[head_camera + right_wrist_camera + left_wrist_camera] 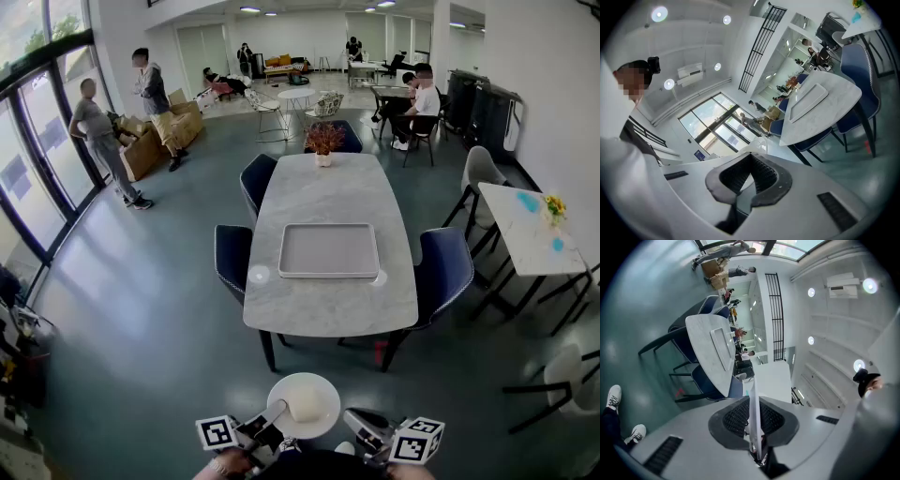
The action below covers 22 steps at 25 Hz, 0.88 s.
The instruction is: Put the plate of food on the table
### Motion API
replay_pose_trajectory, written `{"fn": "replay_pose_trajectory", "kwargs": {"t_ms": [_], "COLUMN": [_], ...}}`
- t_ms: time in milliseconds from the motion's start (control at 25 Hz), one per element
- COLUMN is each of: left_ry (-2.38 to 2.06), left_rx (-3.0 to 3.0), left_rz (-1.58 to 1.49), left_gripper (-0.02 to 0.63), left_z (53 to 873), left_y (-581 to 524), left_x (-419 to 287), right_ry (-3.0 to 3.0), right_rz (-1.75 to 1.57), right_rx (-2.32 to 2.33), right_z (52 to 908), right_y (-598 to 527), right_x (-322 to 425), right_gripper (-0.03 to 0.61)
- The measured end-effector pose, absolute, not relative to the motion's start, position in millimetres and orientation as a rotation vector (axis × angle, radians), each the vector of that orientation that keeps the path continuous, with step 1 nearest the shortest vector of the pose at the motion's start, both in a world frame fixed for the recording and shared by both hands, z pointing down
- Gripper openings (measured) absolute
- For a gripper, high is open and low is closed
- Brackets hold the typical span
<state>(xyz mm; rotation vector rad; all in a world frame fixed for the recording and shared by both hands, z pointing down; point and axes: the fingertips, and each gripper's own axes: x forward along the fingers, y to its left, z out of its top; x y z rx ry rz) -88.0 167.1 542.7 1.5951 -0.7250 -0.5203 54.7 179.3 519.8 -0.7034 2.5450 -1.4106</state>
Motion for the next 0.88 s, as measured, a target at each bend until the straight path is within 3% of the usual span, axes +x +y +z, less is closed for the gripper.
{"fn": "replay_pose_trajectory", "kwargs": {"t_ms": [880], "left_ry": [-0.72], "left_rx": [1.59], "left_rz": [-0.521], "left_gripper": [0.029], "left_z": [546.6], "left_y": [162.8], "left_x": [-91.0], "right_ry": [2.481], "right_rz": [-1.436], "right_rx": [-0.671], "right_z": [514.2], "right_y": [174.9], "right_x": [50.3], "right_gripper": [0.011]}}
